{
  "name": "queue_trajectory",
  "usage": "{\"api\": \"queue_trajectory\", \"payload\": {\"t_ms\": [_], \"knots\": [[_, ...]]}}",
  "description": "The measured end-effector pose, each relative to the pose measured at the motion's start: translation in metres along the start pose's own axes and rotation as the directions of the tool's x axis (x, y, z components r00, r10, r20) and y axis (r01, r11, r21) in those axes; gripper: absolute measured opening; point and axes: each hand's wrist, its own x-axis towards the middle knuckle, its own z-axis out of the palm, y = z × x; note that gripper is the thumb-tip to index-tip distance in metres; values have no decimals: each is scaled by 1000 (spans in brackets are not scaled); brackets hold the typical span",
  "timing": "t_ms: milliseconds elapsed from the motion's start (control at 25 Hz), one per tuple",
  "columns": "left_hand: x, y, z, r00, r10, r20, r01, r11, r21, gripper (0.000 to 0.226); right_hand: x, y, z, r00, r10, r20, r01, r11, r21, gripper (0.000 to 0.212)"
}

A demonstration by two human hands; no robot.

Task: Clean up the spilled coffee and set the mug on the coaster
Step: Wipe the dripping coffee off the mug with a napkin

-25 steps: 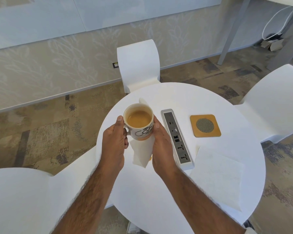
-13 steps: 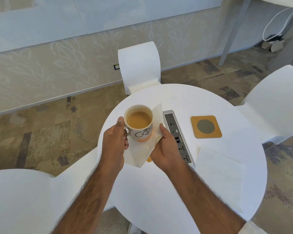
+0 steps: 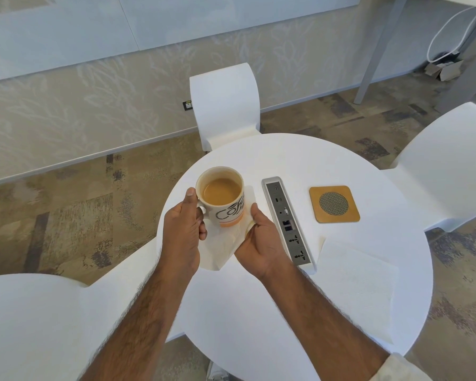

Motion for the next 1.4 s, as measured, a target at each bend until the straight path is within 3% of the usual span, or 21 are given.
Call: {"api": "queue_trajectory", "payload": {"t_ms": [240, 600, 800, 960, 1120, 1240, 1400], "knots": [[6, 4, 1, 999, 3, -32, -3, 1000, 6, 42, -3, 10, -4, 1000, 6, 24, -5, 1000, -29, 57], [6, 1, 2, 1000, -17, -11, 16, 999, -30, 38, -20, -15, -12, 989, -35, -140, 22, 996, -89, 49], [19, -8, 2, 999, -14, 31, 14, 1000, -7, 32, -20, -53, -11, 961, -190, -200, 156, 972, -173, 43], [38, -15, 8, 998, -45, 43, 44, 999, 28, 33, -2, -77, 8, 943, -295, -152, 207, 882, -424, 35], [74, -23, 18, 996, -61, 61, 58, 996, 62, 34, 32, -91, 23, 954, -285, -89, 143, 699, -701, 21], [113, -38, 26, 996, -75, 54, 72, 996, 53, 35, 72, -100, 19, 956, -286, -67, 125, 603, -788, 20], [175, -75, 31, 995, -94, 44, 90, 992, 83, 41, 132, -106, -3, 957, -281, -73, 101, 557, -824, 20]]}}
